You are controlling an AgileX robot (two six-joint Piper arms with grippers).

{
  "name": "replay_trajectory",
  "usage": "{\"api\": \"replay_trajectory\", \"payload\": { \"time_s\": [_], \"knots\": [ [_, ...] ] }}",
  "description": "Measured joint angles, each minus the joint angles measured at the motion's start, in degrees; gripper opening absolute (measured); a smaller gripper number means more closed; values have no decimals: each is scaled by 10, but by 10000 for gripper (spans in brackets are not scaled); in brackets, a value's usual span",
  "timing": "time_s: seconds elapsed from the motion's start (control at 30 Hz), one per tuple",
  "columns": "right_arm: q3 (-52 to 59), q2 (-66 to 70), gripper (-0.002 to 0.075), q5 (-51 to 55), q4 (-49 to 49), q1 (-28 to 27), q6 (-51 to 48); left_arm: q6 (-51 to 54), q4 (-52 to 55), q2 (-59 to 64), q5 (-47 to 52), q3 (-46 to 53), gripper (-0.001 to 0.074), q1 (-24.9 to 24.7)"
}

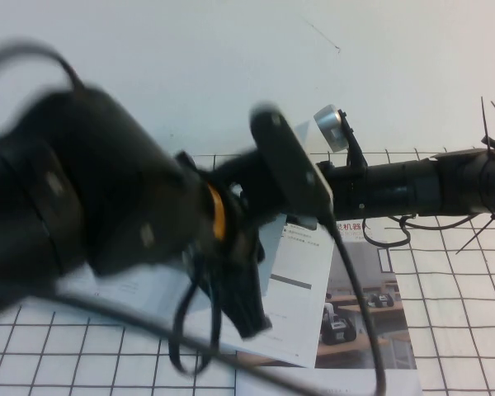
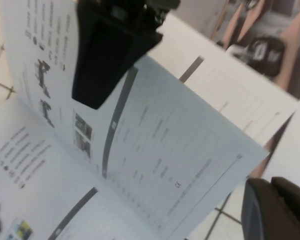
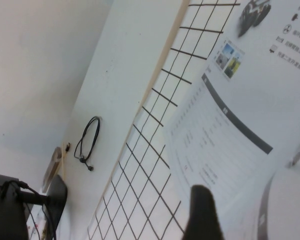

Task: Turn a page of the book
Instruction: Open the closed book

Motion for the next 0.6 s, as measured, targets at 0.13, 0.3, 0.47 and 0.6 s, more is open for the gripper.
{"api": "replay_trajectory", "payload": {
  "time_s": [0.13, 0.3, 0.47, 0.6],
  "knots": [
    [0, 0, 461, 3, 0, 0, 1, -173, 170, -10, -60, 94, -2, -78],
    [0, 0, 461, 10, 0, 0, 0, -463, 412, -32, -100, 210, -2, -145],
    [0, 0, 461, 16, 1, 0, 0, -692, 615, -34, -164, 329, -2, -188],
    [0, 0, 461, 18, 1, 0, 0, -856, 763, -27, -193, 388, -2, -197]
  ]
}}
